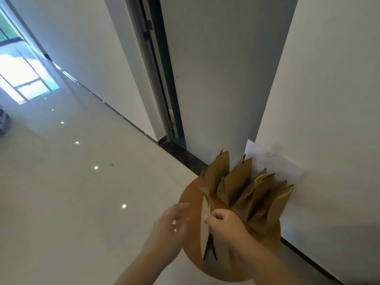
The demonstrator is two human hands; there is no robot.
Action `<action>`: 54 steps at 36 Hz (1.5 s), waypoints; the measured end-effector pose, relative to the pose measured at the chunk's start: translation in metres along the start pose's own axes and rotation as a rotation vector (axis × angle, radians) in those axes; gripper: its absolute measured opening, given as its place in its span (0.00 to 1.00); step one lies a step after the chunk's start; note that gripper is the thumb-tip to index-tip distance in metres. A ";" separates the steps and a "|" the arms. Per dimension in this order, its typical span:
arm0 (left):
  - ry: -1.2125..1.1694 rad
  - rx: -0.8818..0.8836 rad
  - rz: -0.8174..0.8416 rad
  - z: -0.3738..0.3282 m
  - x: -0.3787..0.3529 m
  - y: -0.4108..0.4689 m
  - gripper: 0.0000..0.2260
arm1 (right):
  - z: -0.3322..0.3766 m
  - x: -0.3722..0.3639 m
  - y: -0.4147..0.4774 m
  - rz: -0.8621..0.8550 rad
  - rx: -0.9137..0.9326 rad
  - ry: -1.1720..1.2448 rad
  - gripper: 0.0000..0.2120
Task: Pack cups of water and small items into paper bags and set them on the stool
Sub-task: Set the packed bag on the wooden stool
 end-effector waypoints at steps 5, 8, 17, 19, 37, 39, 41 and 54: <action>-0.001 -0.049 0.072 -0.010 0.009 0.068 0.12 | -0.001 -0.008 0.060 -0.042 -0.093 0.063 0.10; 0.033 -0.080 0.127 -0.012 0.014 0.112 0.12 | 0.001 -0.016 0.091 -0.072 -0.142 0.090 0.10; 0.132 -0.191 0.426 -0.015 0.016 0.230 0.08 | 0.018 -0.035 0.177 -0.223 -0.296 0.129 0.13; 0.123 -0.195 0.491 -0.015 0.021 0.248 0.07 | 0.021 -0.041 0.192 -0.243 -0.333 0.140 0.13; 0.266 -0.266 0.697 0.015 0.046 0.339 0.06 | 0.047 -0.075 0.249 -0.404 -0.492 0.265 0.06; 0.253 -0.281 0.698 0.010 0.045 0.341 0.07 | 0.044 -0.084 0.248 -0.379 -0.519 0.258 0.08; 0.255 -0.291 0.720 0.007 0.041 0.340 0.08 | 0.041 -0.091 0.246 -0.364 -0.537 0.266 0.09; 0.368 -0.409 0.846 -0.004 0.022 0.317 0.18 | 0.045 -0.101 0.235 -0.349 -0.542 0.270 0.06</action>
Point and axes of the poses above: each hand's wrist, its own y-axis towards the middle knuckle, its own x-axis out of the back of the hand, z = x × y, the point moved 8 cm from there along y, towards the middle knuckle, and after that the axes turned 3 degrees about -y, right-handed, at the moved point
